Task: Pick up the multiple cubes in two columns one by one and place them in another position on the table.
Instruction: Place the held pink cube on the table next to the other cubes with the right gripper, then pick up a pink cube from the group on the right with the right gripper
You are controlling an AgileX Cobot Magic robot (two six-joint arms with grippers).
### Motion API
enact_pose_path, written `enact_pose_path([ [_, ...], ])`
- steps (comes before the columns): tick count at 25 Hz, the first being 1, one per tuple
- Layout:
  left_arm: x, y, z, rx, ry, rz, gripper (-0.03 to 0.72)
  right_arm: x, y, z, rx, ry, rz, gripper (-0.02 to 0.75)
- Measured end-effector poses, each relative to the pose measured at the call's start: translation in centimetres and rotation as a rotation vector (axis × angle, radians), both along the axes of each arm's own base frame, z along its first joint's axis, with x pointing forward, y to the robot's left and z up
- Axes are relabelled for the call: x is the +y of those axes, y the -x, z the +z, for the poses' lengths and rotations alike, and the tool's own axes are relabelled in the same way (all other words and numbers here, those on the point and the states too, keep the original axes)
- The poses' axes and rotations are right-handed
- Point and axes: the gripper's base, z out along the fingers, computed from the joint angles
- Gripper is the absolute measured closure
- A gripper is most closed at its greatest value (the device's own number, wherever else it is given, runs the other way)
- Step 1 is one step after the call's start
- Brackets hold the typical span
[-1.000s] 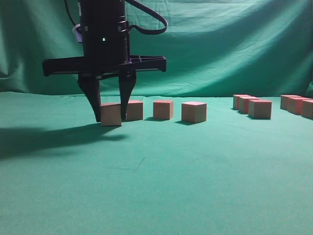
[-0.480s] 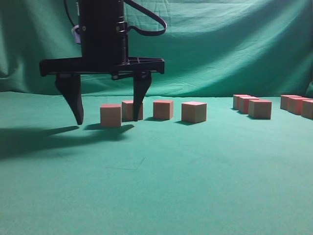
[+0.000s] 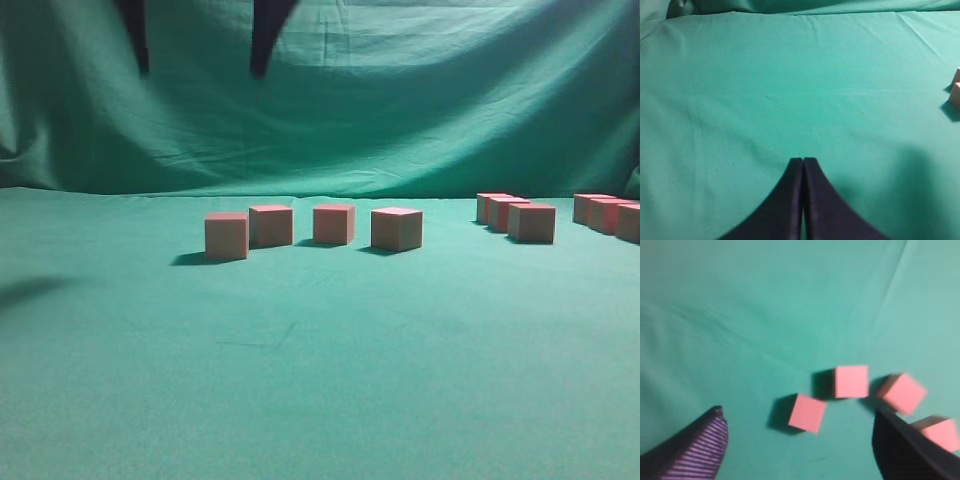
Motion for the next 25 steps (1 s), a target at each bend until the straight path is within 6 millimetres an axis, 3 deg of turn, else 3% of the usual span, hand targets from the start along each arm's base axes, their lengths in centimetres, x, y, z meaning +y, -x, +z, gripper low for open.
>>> enact_pose_path([
  [2, 0.0, 0.0, 0.0, 0.000, 0.000, 0.000, 0.688, -1.4, 0.9, 3.8, -0.079, -0.011, 0.046, 0.212],
  [8, 0.0, 0.0, 0.0, 0.000, 0.000, 0.000, 0.688, -6.8, 4.6, 13.7, -0.256, -0.122, 0.085, 0.210],
  [10, 0.0, 0.0, 0.0, 0.000, 0.000, 0.000, 0.688, -9.5, 5.8, 16.0, -0.298, -0.146, 0.065, 0.210],
  [12, 0.0, 0.0, 0.0, 0.000, 0.000, 0.000, 0.688, -12.0, 6.5, 16.8, -0.310, -0.140, 0.030, 0.210],
  [15, 0.0, 0.0, 0.0, 0.000, 0.000, 0.000, 0.688, -15.5, 7.1, 16.3, -0.287, -0.099, -0.033, 0.210],
  [18, 0.0, 0.0, 0.0, 0.000, 0.000, 0.000, 0.688, -18.4, 7.2, 14.3, -0.228, -0.050, -0.124, 0.210],
  [25, 0.0, 0.0, 0.0, 0.000, 0.000, 0.000, 0.688, -23.5, 6.6, 6.6, -0.011, 0.096, -0.329, 0.210],
])
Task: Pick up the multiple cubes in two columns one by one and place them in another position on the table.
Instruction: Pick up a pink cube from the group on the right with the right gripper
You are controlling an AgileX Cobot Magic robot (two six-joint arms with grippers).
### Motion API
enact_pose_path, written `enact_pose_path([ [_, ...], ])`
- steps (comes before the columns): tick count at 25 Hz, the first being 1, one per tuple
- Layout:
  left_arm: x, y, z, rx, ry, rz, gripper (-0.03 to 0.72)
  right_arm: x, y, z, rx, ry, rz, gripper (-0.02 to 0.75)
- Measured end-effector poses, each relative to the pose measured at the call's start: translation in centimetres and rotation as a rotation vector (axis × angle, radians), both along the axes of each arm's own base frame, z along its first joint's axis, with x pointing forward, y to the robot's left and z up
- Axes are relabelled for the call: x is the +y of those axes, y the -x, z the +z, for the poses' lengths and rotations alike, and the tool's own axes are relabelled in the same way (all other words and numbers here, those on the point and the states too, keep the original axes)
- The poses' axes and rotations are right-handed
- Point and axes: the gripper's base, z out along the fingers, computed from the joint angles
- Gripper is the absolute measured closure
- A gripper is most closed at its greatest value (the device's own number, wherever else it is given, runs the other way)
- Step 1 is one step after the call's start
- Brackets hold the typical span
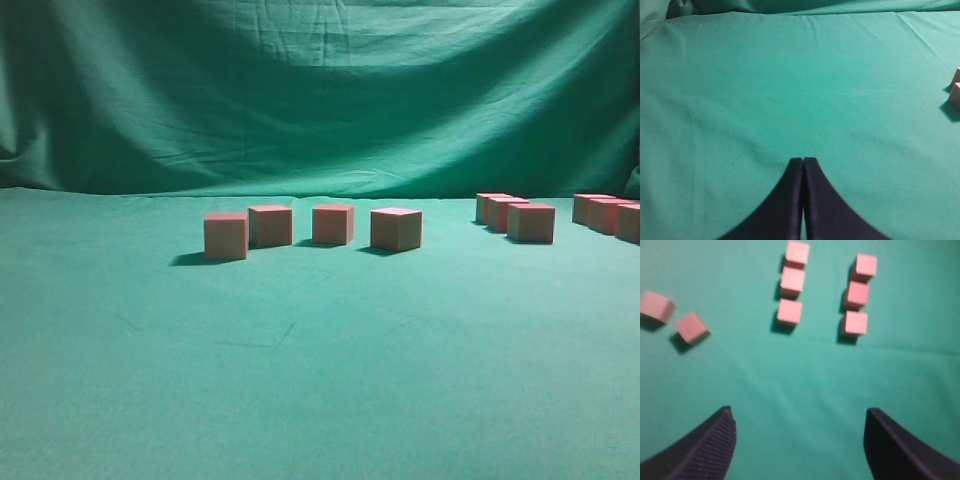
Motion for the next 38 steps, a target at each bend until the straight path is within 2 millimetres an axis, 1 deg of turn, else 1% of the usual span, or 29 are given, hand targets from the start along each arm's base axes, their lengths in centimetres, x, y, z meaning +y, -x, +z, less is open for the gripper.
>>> enact_pose_path([
  [3, 0.0, 0.0, 0.0, 0.000, 0.000, 0.000, 0.688, -1.3, -0.4, -3.6, 0.053, 0.010, -0.056, 0.210],
  [4, 0.0, 0.0, 0.0, 0.000, 0.000, 0.000, 0.688, -1.6, -0.6, -4.3, 0.045, -0.002, -0.067, 0.210],
  [7, 0.0, 0.0, 0.0, 0.000, 0.000, 0.000, 0.688, -2.1, -1.2, -6.1, 0.046, -0.025, -0.099, 0.210],
  [11, 0.0, 0.0, 0.0, 0.000, 0.000, 0.000, 0.688, -2.3, -3.0, -8.0, 0.069, -0.053, -0.121, 0.210],
  [17, 0.0, 0.0, 0.0, 0.000, 0.000, 0.000, 0.688, -2.2, -5.9, -12.0, 0.159, -0.124, -0.091, 0.210],
  [20, 0.0, 0.0, 0.0, 0.000, 0.000, 0.000, 0.688, -1.8, -7.7, -13.1, 0.167, -0.115, -0.048, 0.210],
  [24, 0.0, 0.0, 0.0, 0.000, 0.000, 0.000, 0.688, -1.1, -10.0, -13.6, 0.154, -0.111, -0.019, 0.210],
  [27, 0.0, 0.0, 0.0, 0.000, 0.000, 0.000, 0.688, -0.7, -11.4, -14.3, 0.154, -0.109, -0.016, 0.210],
  [32, 0.0, 0.0, 0.0, 0.000, 0.000, 0.000, 0.688, -0.2, -12.9, -16.5, 0.190, -0.099, -0.018, 0.210],
  [38, 0.0, 0.0, 0.0, 0.000, 0.000, 0.000, 0.688, 0.3, -14.6, -18.5, 0.167, -0.118, -0.034, 0.210],
])
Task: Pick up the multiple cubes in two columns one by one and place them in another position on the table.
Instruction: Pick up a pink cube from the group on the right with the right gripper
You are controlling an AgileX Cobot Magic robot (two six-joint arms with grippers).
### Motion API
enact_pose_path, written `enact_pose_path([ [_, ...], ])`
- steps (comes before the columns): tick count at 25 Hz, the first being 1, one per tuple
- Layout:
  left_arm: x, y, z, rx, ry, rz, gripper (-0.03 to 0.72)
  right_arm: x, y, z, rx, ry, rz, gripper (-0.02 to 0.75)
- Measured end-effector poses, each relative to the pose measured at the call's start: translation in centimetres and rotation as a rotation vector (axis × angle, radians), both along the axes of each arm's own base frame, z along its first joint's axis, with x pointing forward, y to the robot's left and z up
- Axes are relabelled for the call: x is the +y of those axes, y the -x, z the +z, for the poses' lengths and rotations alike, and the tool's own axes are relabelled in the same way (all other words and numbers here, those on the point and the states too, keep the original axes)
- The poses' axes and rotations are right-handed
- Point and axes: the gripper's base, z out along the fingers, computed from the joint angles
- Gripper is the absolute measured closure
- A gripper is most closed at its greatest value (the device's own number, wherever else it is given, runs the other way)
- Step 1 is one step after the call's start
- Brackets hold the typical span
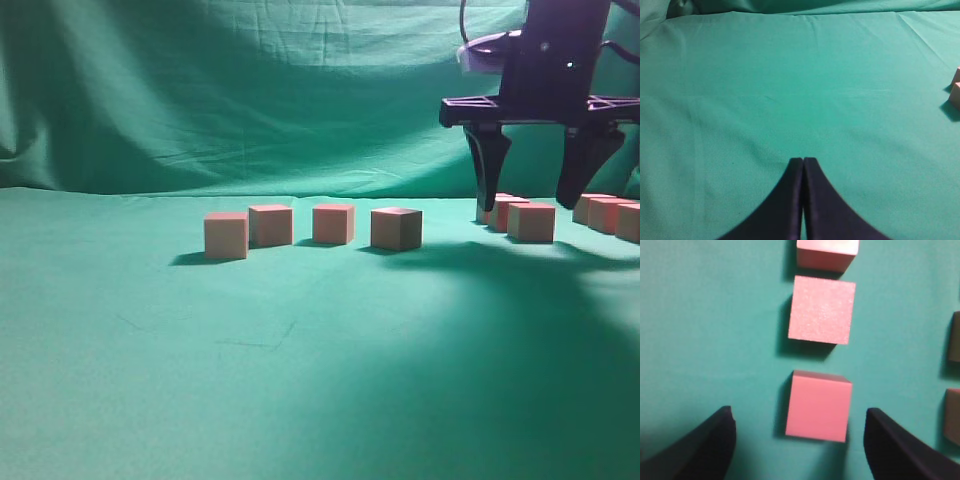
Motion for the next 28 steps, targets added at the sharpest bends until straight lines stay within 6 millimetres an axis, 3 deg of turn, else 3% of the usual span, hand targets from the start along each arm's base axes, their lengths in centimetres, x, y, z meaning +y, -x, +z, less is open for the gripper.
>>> enact_pose_path([
  [9, 0.0, 0.0, 0.0, 0.000, 0.000, 0.000, 0.688, 0.2, -0.8, -1.9, 0.013, -0.001, -0.018, 0.210],
  [15, 0.0, 0.0, 0.0, 0.000, 0.000, 0.000, 0.688, 0.2, -0.9, -2.1, 0.020, -0.006, -0.045, 0.482],
  [20, 0.0, 0.0, 0.0, 0.000, 0.000, 0.000, 0.688, 0.1, -0.6, -1.8, 0.050, 0.003, -0.057, 0.480],
  [23, 0.0, 0.0, 0.0, 0.000, 0.000, 0.000, 0.688, 0.0, 0.4, -0.1, 0.080, 0.017, -0.039, 0.480],
  [28, 0.0, 0.0, 0.0, 0.000, 0.000, 0.000, 0.688, 2.2, 4.0, 6.5, 0.040, 0.031, 0.107, 0.480],
])
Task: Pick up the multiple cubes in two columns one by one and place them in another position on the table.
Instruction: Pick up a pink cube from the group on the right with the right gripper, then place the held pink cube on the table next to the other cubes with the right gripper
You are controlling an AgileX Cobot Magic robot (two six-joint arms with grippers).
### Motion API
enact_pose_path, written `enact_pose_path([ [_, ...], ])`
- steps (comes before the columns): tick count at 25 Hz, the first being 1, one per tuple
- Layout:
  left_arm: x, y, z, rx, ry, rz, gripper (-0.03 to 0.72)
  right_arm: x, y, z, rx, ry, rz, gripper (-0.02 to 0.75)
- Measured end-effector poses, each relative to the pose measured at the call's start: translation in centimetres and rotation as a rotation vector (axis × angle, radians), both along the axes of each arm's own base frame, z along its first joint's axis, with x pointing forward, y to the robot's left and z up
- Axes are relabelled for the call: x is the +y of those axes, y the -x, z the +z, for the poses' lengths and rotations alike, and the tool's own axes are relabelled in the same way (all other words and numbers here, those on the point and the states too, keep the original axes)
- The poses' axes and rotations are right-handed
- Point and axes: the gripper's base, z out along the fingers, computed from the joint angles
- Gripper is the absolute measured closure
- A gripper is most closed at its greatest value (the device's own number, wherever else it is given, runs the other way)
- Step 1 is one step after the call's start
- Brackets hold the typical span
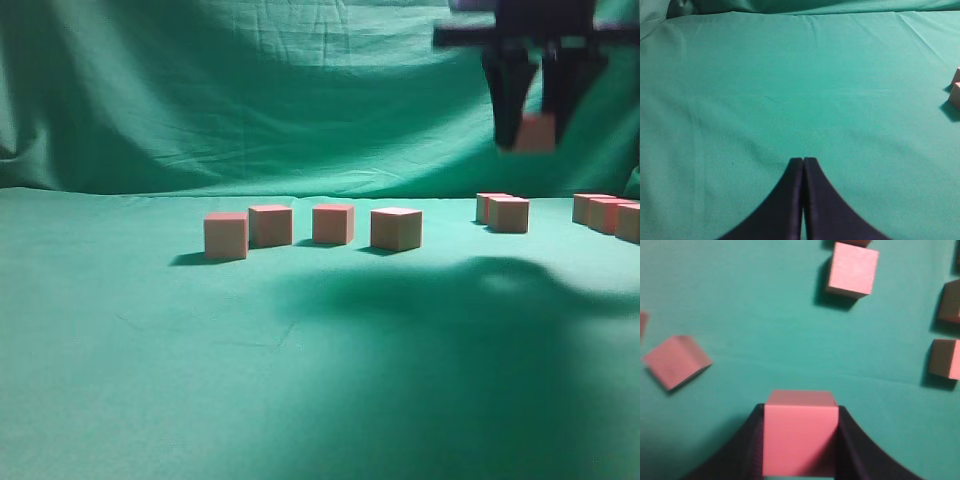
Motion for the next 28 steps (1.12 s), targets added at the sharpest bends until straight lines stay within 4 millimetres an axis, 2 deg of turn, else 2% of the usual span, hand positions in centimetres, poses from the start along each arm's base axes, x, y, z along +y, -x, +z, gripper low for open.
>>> enact_pose_path([
  [4, 0.0, 0.0, 0.0, 0.000, 0.000, 0.000, 0.688, 3.2, 3.7, 4.3, -0.067, -0.022, 0.147, 0.480],
  [6, 0.0, 0.0, 0.0, 0.000, 0.000, 0.000, 0.688, 5.3, 5.5, 5.2, -0.080, -0.026, 0.242, 0.480],
  [8, 0.0, 0.0, 0.0, 0.000, 0.000, 0.000, 0.688, 7.3, 7.0, 5.3, -0.072, -0.030, 0.323, 0.480],
  [13, 0.0, 0.0, 0.0, 0.000, 0.000, 0.000, 0.688, 12.3, 10.0, 3.2, 0.000, -0.030, 0.524, 0.480],
  [17, 0.0, 0.0, 0.0, 0.000, 0.000, 0.000, 0.688, 14.9, 10.6, 0.8, 0.012, -0.010, 0.633, 0.480],
  [23, 0.0, 0.0, 0.0, 0.000, 0.000, 0.000, 0.688, 16.2, 9.5, -2.7, 0.014, 0.023, 0.670, 0.480],
  [28, 0.0, 0.0, 0.0, 0.000, 0.000, 0.000, 0.688, 16.8, 8.6, -4.7, -0.009, 0.054, 0.697, 0.480],
])
